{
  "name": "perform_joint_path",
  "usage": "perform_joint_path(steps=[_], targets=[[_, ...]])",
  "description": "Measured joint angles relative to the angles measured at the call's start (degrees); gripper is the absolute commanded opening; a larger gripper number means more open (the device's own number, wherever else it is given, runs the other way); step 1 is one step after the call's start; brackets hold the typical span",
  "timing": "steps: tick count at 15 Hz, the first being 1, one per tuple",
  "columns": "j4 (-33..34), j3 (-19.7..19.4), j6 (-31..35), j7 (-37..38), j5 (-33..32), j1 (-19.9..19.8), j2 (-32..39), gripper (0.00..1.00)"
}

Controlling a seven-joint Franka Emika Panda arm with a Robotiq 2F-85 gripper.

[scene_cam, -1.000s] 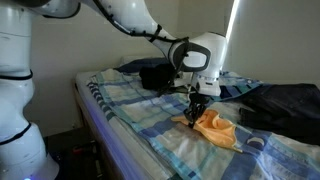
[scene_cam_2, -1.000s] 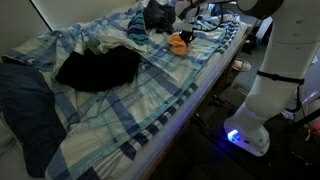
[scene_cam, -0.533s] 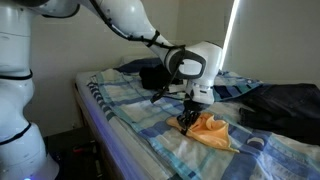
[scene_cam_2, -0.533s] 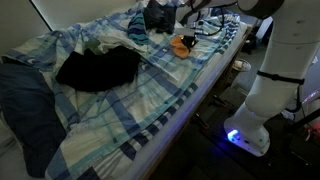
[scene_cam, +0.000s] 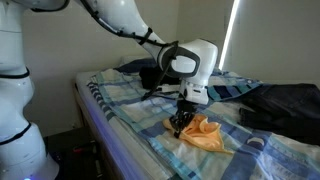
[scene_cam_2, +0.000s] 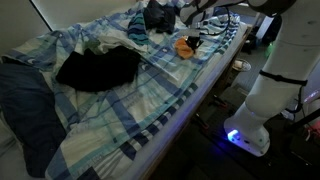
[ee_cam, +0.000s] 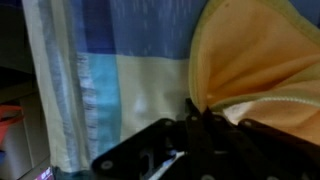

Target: Unfold the yellow towel

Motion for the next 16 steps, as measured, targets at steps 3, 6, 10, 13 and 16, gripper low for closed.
perform_joint_path(steps=[3,6,10,13,16], targets=[[-2.1,-0.3,-2.7,0.0,-3.4,-0.3,-3.1,0.01],[-3.6,-0.3,-5.3,0.0,-5.7,-0.7,-5.2,0.03],[-5.0,0.3,-7.4,-0.3,-5.8,-0.7,-5.3,0.44],[-5.6,1.0,-8.1,-0.4,-5.8,-0.7,-5.0,0.66],[-5.5,1.2,-9.2,-0.4,-6.0,-0.7,-5.5,0.87]])
